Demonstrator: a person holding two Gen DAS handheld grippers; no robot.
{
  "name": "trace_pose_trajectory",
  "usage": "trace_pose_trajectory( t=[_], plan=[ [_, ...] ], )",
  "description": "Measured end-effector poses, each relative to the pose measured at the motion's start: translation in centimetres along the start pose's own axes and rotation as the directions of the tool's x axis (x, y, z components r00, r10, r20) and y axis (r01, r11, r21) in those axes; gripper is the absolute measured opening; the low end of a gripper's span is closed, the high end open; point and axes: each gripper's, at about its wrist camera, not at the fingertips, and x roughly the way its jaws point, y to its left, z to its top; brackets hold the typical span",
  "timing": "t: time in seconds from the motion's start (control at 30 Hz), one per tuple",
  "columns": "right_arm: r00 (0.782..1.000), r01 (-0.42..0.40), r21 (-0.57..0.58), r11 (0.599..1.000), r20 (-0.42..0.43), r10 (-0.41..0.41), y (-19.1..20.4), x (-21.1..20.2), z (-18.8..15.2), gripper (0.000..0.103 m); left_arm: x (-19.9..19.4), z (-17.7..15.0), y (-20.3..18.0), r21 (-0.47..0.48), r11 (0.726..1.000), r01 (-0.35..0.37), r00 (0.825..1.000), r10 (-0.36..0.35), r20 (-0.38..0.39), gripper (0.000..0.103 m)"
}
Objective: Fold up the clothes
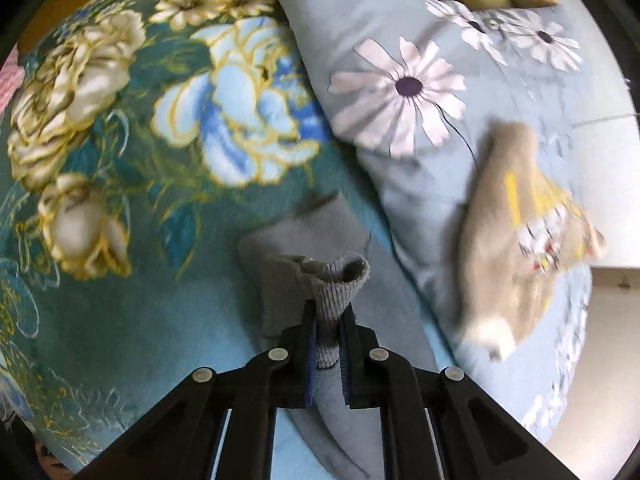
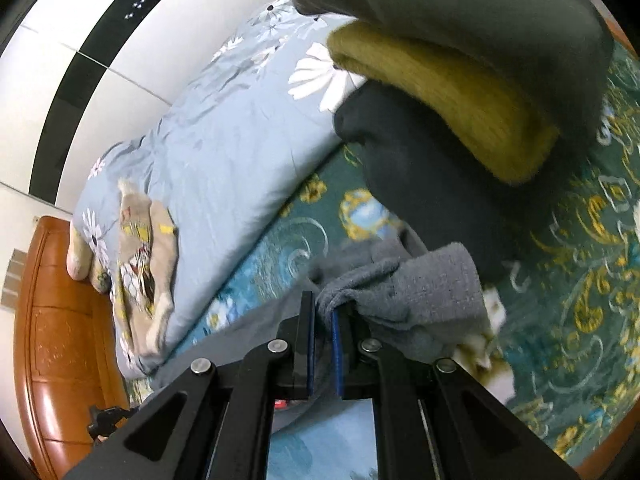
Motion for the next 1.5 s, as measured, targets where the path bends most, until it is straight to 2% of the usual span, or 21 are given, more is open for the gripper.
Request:
trace_pose_trajectory(
  t=[0.1, 0.23, 0.37, 0.43, 0.47, 0.5, 0.53, 0.6, 0.67, 0.7, 0.77, 0.8, 0.87, 0.93, 1.07, 1.23, 1.4, 1.47, 1.5],
  plan=[
    [1.000, 0.024, -0.007, 1.000, -0.006, -0.024, 1.5, 1.4, 1.4, 0.007, 2.9, 2.4, -1.5, -0.003, 0.999, -0.036, 0.999, 0.036, -0.006, 0.010],
    [0.996, 0.084, -0.025, 0.996, -0.040, -0.085, 3.0, 4.1, 2.3, 0.007, 5.2, 3.6, -1.6, 0.010, 1.000, -0.014, 1.000, 0.014, 0.006, 0.010],
    [0.994, 0.102, -0.006, 0.995, -0.048, -0.103, 2.9, 5.4, 2.2, 0.008, 5.3, 3.5, -0.7, 0.050, 0.994, 0.098, 0.995, -0.098, -0.001, 0.015],
    [0.994, 0.097, -0.020, 0.995, -0.051, -0.098, 2.9, 5.7, 2.1, 0.010, 4.1, 3.2, 0.4, 0.076, 0.982, 0.171, 0.985, -0.172, 0.010, 0.024],
    [0.994, 0.093, -0.038, 0.995, -0.053, -0.094, 3.0, 5.8, 2.1, 0.010, 3.5, 3.0, 1.0, 0.089, 0.974, 0.209, 0.977, -0.211, 0.017, 0.036],
    [0.994, 0.089, -0.057, 0.994, -0.054, -0.092, 3.1, 5.9, 2.0, 0.016, 2.8, 2.6, 1.7, 0.100, 0.968, 0.232, 0.971, -0.236, 0.034, 0.049],
    [0.995, 0.083, -0.072, 0.994, -0.051, -0.087, 3.2, 5.8, 1.9, 0.026, 2.2, 2.1, 2.6, 0.106, 0.966, 0.236, 0.968, -0.243, 0.061, 0.055],
    [0.997, 0.064, -0.086, 0.994, -0.042, -0.068, 3.3, 5.8, 1.7, 0.037, 1.3, 1.1, 4.4, 0.120, 0.965, 0.232, 0.964, -0.245, 0.106, 0.060],
    [1.000, 0.013, -0.070, 0.997, -0.023, -0.014, 3.0, 5.1, 1.2, 0.038, 1.6, 0.0, 5.9, 0.136, 0.972, 0.193, 0.971, -0.209, 0.116, 0.061],
    [1.000, -0.021, -0.072, 0.997, -0.007, 0.020, 2.7, 4.4, 0.6, 0.039, 1.9, -0.5, 6.5, 0.143, 0.974, 0.177, 0.974, -0.194, 0.117, 0.061],
    [0.997, -0.075, -0.075, 0.994, 0.022, 0.077, 2.1, 3.0, -0.6, 0.049, 2.9, -1.9, 6.9, 0.155, 0.975, 0.158, 0.978, -0.176, 0.111, 0.061],
    [0.995, -0.086, -0.054, 0.995, 0.038, 0.088, 1.1, 2.3, -1.4, 0.058, 3.4, -2.3, 6.9, 0.150, 0.976, 0.158, 0.979, -0.175, 0.107, 0.061],
    [0.992, -0.109, -0.012, 0.994, 0.069, 0.109, -0.9, 1.1, -3.0, 0.061, 4.3, -2.5, 7.0, 0.129, 0.977, 0.173, 0.977, -0.187, 0.103, 0.061],
    [0.993, -0.088, 0.096, 0.992, 0.084, 0.080, -4.1, 0.7, -4.4, 0.064, 5.0, -2.5, 7.1, 0.102, 0.979, 0.177, 0.974, -0.190, 0.124, 0.061],
    [0.997, -0.078, 0.225, 0.971, 0.040, 0.071, -8.2, 2.8, -5.8, 0.064, 5.8, -2.3, 6.8, 0.094, 0.982, 0.167, 0.967, -0.181, 0.177, 0.061],
    [0.999, -0.037, 0.309, 0.950, 0.022, 0.031, -10.4, 6.4, -5.6, 0.065, 5.9, -2.4, 6.1, 0.102, 0.984, 0.147, 0.963, -0.166, 0.213, 0.059],
    [0.997, -0.067, 0.419, 0.905, 0.067, 0.043, -11.5, 7.6, -5.3, 0.065, 6.1, -2.6, 5.9, 0.045, 0.981, 0.190, 0.957, -0.195, 0.212, 0.030],
    [0.996, -0.082, 0.469, 0.880, 0.079, 0.051, -11.5, 7.9, -5.3, 0.053, 5.9, -2.8, 5.4, 0.028, 0.983, 0.182, 0.959, -0.184, 0.214, 0.027],
    [0.995, -0.081, 0.489, 0.869, 0.086, 0.044, -11.4, 7.8, -5.3, 0.044, 5.6, -3.0, 5.1, 0.027, 0.985, 0.172, 0.961, -0.174, 0.214, 0.024]
  ],
)
